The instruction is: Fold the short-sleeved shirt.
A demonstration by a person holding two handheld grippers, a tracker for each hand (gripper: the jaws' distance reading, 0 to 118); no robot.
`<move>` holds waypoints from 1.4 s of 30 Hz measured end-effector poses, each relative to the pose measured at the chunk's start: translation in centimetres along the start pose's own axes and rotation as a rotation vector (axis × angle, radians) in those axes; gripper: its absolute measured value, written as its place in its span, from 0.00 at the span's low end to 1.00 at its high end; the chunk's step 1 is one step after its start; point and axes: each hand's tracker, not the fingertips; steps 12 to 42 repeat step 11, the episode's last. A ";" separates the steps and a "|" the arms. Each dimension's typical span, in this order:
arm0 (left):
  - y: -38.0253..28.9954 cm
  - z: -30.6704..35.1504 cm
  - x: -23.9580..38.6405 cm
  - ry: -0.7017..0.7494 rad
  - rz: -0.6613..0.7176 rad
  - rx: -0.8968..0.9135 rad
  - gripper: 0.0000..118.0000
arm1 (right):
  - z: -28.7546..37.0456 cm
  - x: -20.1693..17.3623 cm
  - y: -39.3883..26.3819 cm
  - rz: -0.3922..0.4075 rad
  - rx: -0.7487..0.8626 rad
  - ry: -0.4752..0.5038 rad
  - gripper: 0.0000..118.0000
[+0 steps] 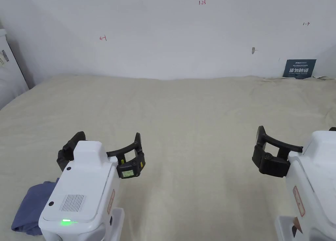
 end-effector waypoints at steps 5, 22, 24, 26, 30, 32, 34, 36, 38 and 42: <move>0.0 0.0 0.0 -0.002 -0.004 0.000 1.00 | 0.0 0.1 0.0 -0.005 -0.001 -0.004 1.00; 0.0 0.1 0.0 0.001 -0.001 0.000 1.00 | 0.0 0.2 0.2 -0.019 0.003 -0.002 1.00; 0.0 0.1 0.0 0.001 -0.001 0.000 1.00 | 0.0 0.2 0.2 -0.019 0.003 -0.002 1.00; 0.0 0.1 0.0 0.001 -0.001 0.000 1.00 | 0.0 0.2 0.2 -0.019 0.003 -0.002 1.00; 0.0 0.1 0.0 0.001 -0.001 0.000 1.00 | 0.0 0.2 0.2 -0.019 0.003 -0.002 1.00; 0.0 0.1 0.0 0.001 -0.001 0.000 1.00 | 0.0 0.2 0.2 -0.019 0.003 -0.002 1.00; 0.0 0.1 0.0 0.001 -0.001 0.000 1.00 | 0.0 0.2 0.2 -0.019 0.003 -0.002 1.00; 0.0 0.1 0.0 0.001 -0.001 0.000 1.00 | 0.0 0.2 0.2 -0.019 0.003 -0.002 1.00; 0.0 0.1 0.0 0.001 -0.001 0.000 1.00 | 0.0 0.2 0.2 -0.019 0.003 -0.002 1.00; 0.0 0.1 0.0 0.001 -0.001 0.000 1.00 | 0.0 0.2 0.2 -0.019 0.003 -0.002 1.00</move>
